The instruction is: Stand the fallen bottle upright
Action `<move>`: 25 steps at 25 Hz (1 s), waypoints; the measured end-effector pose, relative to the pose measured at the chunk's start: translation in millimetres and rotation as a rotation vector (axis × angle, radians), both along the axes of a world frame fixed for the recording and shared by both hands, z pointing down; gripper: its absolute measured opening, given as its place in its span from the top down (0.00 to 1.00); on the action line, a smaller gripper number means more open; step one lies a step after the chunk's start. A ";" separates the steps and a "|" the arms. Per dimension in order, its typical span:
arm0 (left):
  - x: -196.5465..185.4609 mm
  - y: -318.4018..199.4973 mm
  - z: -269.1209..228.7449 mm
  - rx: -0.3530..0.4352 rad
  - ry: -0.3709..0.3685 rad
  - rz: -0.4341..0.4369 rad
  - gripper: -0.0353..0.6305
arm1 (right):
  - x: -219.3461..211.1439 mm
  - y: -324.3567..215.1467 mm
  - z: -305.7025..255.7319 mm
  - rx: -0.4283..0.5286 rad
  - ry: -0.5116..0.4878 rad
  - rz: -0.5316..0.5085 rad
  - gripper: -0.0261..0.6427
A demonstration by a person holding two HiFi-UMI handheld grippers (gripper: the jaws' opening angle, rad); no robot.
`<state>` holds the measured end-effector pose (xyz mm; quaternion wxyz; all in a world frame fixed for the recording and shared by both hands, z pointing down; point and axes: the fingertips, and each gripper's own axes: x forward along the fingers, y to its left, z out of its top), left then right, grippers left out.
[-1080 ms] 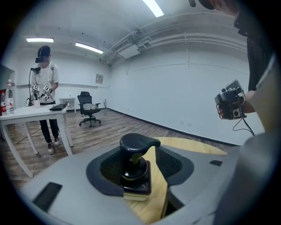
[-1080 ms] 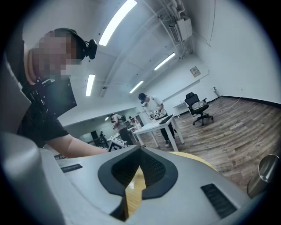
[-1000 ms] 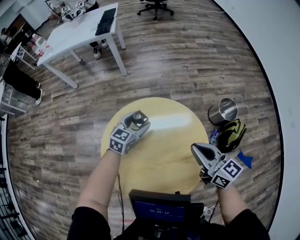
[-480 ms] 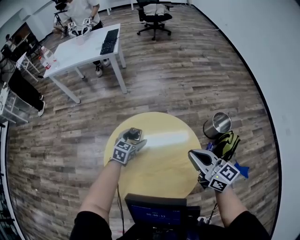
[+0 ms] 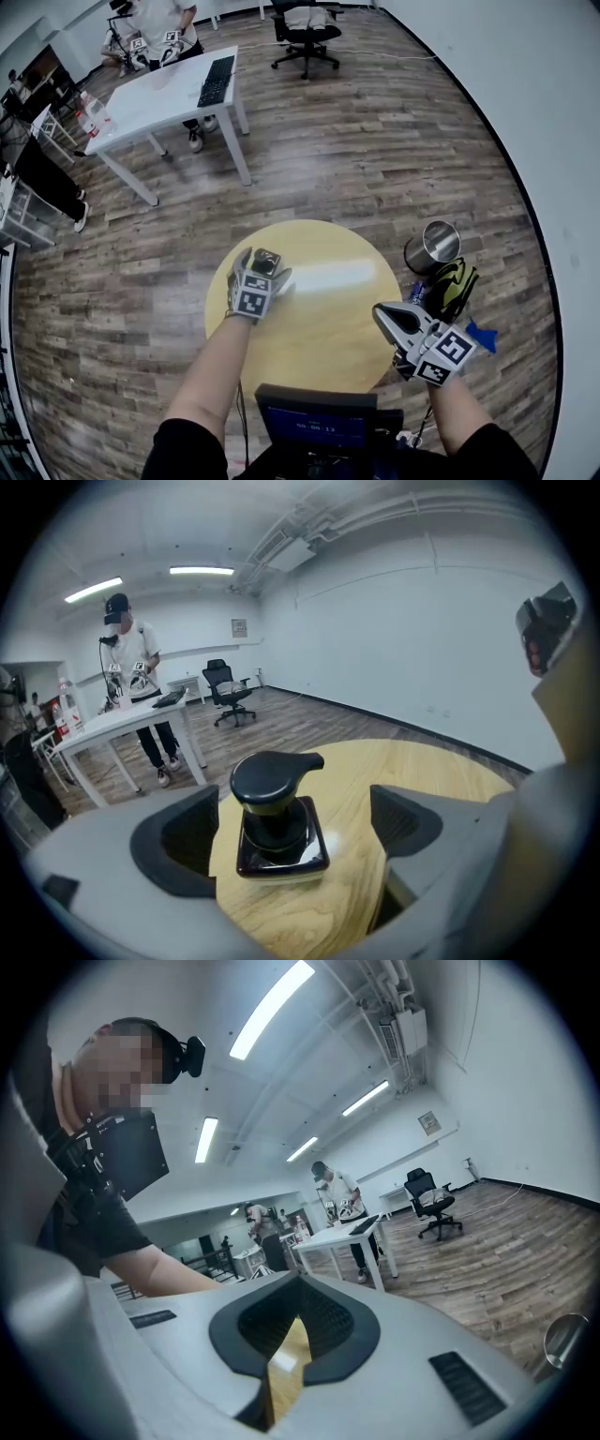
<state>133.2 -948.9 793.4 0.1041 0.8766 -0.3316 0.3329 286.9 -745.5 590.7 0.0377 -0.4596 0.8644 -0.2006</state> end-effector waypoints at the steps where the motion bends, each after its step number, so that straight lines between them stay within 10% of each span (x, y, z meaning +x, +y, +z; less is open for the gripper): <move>1: -0.8 0.0 -2.3 0.000 0.022 -0.018 0.19 | 2.1 1.5 -0.7 0.000 0.000 0.003 0.97; 11: -57.8 49.0 -78.8 -0.012 0.261 -0.113 0.23 | 18.9 12.4 -42.0 0.036 0.015 0.025 0.97; 25: -86.6 183.9 -330.4 0.198 0.660 -0.034 0.91 | -4.3 38.3 -163.9 0.142 0.051 -0.024 0.97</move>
